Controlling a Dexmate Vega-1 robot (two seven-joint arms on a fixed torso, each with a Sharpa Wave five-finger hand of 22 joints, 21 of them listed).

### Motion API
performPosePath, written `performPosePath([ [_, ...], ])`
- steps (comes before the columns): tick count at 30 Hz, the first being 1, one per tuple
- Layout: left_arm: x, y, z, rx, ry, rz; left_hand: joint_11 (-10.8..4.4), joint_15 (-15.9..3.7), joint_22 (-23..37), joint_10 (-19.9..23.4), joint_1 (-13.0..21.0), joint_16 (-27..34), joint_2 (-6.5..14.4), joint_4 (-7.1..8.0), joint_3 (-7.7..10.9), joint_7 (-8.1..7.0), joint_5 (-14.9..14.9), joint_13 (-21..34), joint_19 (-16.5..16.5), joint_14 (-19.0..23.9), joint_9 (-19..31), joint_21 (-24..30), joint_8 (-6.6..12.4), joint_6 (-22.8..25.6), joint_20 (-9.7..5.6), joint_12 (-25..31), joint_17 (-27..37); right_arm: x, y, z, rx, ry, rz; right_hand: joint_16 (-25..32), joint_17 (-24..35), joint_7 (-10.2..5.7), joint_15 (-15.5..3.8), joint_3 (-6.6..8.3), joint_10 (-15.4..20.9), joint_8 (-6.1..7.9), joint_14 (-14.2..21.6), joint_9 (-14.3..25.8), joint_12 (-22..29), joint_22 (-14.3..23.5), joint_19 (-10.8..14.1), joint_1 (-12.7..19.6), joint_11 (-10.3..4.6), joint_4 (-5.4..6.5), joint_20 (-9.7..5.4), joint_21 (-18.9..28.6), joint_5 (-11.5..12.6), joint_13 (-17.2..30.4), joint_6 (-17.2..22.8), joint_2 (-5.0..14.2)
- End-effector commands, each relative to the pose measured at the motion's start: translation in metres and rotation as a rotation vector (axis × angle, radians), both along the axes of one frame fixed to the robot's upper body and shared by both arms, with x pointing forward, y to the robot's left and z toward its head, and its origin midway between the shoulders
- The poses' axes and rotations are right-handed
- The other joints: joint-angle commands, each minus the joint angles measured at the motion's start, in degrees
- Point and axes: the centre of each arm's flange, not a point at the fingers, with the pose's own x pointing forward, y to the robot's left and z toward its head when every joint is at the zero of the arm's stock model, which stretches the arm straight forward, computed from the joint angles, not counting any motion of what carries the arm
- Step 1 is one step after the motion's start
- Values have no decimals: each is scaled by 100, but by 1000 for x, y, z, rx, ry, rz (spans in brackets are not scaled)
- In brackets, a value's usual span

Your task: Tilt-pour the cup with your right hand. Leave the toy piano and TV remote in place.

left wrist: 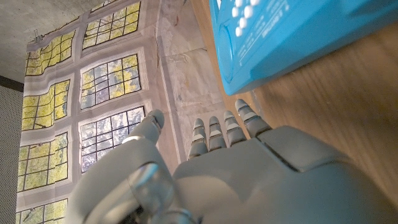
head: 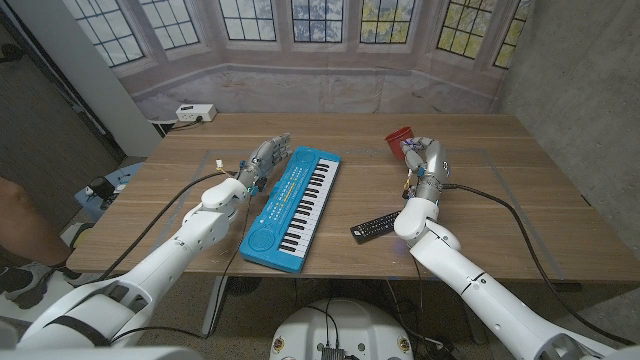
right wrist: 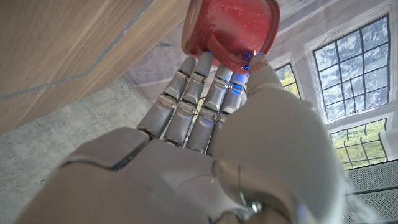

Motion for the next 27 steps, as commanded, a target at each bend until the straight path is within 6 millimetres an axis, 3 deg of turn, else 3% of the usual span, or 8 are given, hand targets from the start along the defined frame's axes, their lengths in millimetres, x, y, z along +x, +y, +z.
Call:
performPosePath([
  [1, -16, 13, 9, 5, -49, 40, -17, -2, 1, 69, 66, -6, -10, 13, 23, -1, 25, 7, 41, 25, 24, -26, 5, 36, 9, 11, 24, 1, 2, 5, -38, 24, 25, -15, 19, -18, -620, -12, 24, 39, 59, 32, 17, 33, 26, 25, -5, 8, -398, -8, -20, 10, 43, 50],
  [27, -20, 25, 10, -3, -60, 64, -9, -9, 2, 81, 76, -7, -9, 7, 11, 8, 23, 8, 52, 30, 24, -45, 7, 53, 8, 8, 23, -13, -15, 22, -181, 145, 88, -21, 27, -9, -618, -32, 42, 30, 74, 36, 15, 33, 33, 48, -3, 12, -402, -9, -59, 22, 59, 83],
])
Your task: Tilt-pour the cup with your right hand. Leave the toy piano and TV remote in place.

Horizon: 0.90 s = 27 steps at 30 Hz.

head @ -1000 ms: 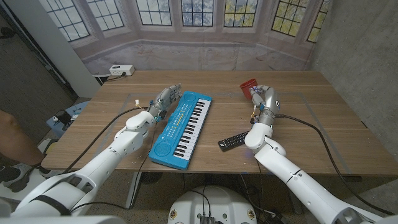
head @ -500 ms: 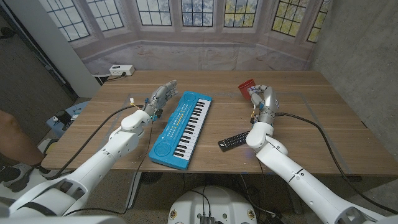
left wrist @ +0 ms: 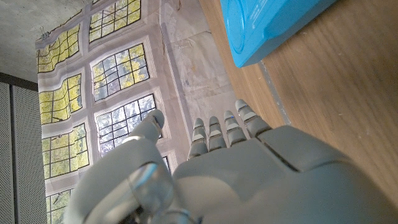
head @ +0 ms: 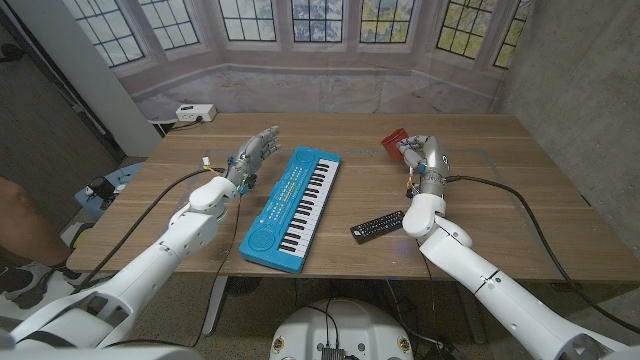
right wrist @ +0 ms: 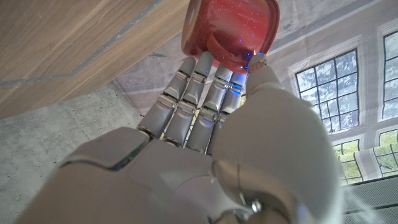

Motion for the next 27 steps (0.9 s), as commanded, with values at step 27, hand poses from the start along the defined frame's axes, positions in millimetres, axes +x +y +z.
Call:
performPosePath([
  [27, 3, 1, -3, -2, 14, -8, 40, -3, 2, 67, 54, -7, 11, 7, 18, 11, 25, 10, 64, 49, 24, -17, 2, 53, 12, 6, 23, -19, -35, 33, -183, 229, 99, -32, 31, -2, -591, -37, 52, 3, 61, 35, 5, 32, 50, 3, -13, 0, -397, -6, -67, 30, 71, 77],
])
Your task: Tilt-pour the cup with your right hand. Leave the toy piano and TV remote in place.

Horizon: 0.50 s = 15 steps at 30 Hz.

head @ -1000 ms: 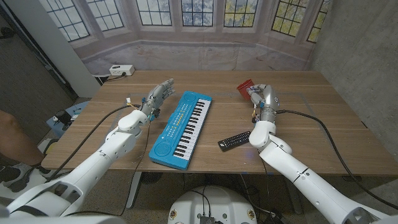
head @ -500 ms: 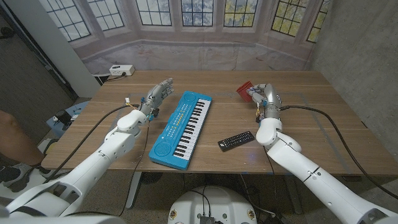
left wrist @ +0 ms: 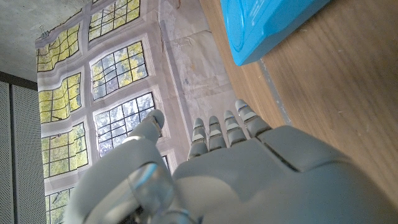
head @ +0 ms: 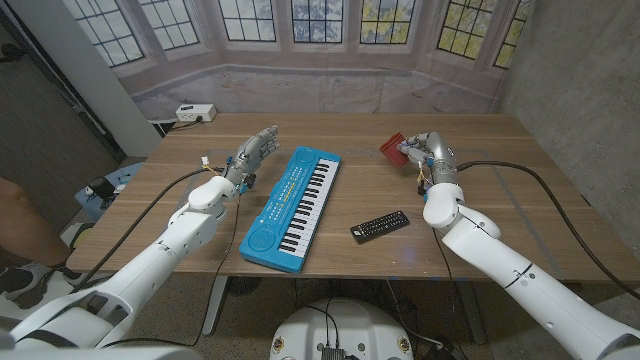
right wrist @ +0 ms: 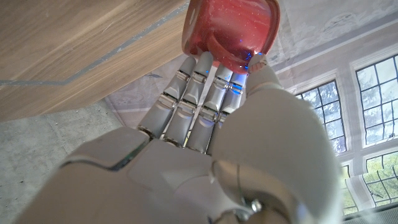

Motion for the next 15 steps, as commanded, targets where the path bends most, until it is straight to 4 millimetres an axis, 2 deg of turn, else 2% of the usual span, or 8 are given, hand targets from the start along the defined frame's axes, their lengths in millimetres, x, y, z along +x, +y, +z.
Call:
performPosePath([
  [1, 1, -1, -3, -2, 10, -4, 19, -8, 2, 46, 54, -7, 11, 7, 18, 9, 25, 11, 44, 50, 24, -17, 3, 54, -8, 6, 23, -7, -14, 10, -79, 78, 11, -12, 30, -2, -594, -36, 53, 27, 61, 7, 5, 32, 50, 12, -10, -1, -401, -6, -29, 33, 74, 74],
  [15, 1, 0, -7, -6, 15, -7, 10, -3, 2, 51, 57, -8, 10, 5, 18, 12, 25, 11, 48, 53, 24, -25, 0, 52, -7, 3, 22, -16, -30, 22, -207, 145, -8, -20, 29, -20, -598, -46, 59, 19, 71, 7, -2, 32, 56, 23, -19, -4, -407, -6, -42, 32, 73, 81],
])
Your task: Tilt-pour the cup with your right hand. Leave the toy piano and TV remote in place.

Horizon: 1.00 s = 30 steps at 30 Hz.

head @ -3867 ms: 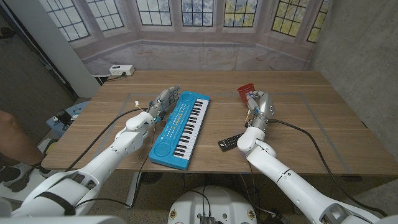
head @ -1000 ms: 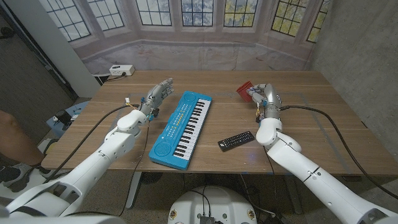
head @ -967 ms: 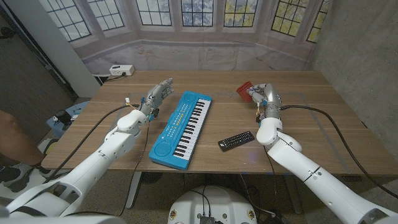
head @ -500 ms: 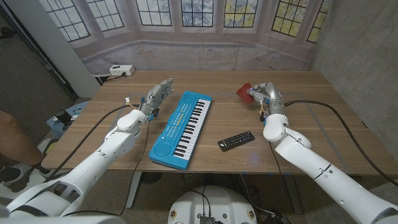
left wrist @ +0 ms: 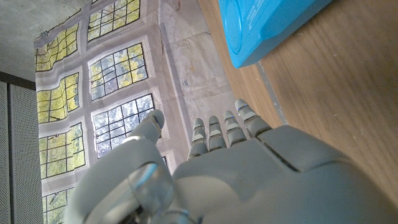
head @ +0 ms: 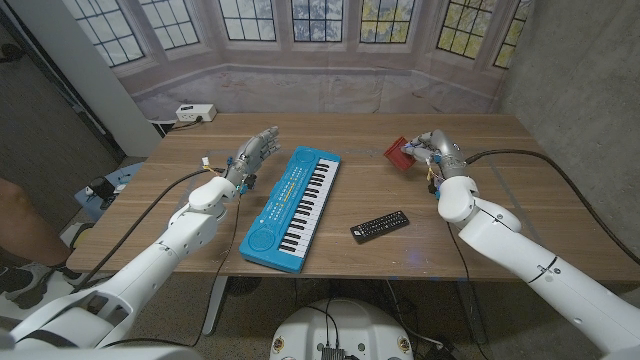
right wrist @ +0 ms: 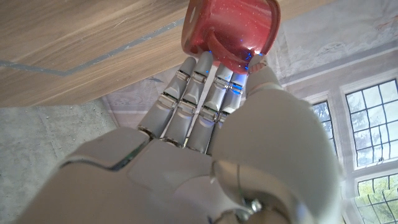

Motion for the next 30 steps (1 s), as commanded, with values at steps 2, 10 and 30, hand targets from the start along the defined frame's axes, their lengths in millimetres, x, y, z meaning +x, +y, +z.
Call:
performPosePath([
  [2, 1, 1, -5, -3, 9, -4, 5, -4, 2, 48, 56, -9, 12, 7, 18, 11, 25, 12, 49, 51, 24, -26, 0, 52, -7, 2, 23, -7, -14, 11, -100, 69, -8, 2, 31, -20, -610, 0, 40, 15, 67, 14, 1, 32, 55, 23, 6, 11, -406, -7, 0, 23, 71, 39],
  [10, 0, 2, -5, -5, 9, 1, 16, 2, 2, 51, 59, -8, 12, 5, 17, 15, 25, 12, 53, 55, 24, -31, 2, 59, -3, 0, 23, -8, -16, 17, -139, 82, -9, -10, 26, -15, -608, -6, 35, 14, 63, 14, -3, 31, 58, 27, -6, 10, -410, -8, -7, 29, 79, 40],
  [30, 1, 3, -9, -23, 15, 5, 24, -1, 3, 69, 51, -9, 10, 13, 18, 12, 25, 13, 62, 62, 24, -40, 2, 65, -10, 2, 25, -11, -29, 27, -262, 178, -15, -26, 21, -26, -610, -16, 57, -2, 78, 16, -10, 30, 53, 40, -8, 8, -408, -14, -19, 26, 64, 56],
])
